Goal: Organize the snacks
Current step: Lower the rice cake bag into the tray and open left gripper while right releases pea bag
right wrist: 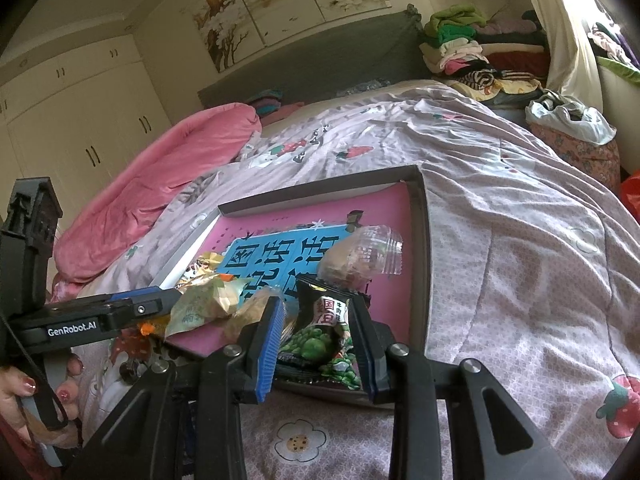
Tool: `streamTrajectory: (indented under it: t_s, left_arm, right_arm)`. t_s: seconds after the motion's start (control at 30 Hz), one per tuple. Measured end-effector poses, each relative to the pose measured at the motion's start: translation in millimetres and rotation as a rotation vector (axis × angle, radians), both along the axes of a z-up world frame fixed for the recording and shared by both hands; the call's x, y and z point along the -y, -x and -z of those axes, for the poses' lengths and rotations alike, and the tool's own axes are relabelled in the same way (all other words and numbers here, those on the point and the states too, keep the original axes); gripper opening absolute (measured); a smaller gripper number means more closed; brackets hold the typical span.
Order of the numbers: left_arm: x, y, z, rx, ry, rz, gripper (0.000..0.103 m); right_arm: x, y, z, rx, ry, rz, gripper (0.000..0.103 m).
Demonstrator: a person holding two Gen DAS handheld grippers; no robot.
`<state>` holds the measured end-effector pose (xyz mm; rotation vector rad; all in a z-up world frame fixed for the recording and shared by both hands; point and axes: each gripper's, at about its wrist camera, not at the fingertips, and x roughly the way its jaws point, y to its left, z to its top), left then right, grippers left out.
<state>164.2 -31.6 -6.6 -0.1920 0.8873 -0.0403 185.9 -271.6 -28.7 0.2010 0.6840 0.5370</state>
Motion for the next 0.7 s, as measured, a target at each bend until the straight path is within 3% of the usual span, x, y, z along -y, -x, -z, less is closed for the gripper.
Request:
streamTrajectory:
  t_s: [0.7]
  left_arm:
    - [-11.0, 11.8, -12.9, 0.023, 0.028, 0.000, 0.061]
  right_arm:
    - [2.1, 0.3, -0.2, 0.001, -0.002, 0.004, 0.038]
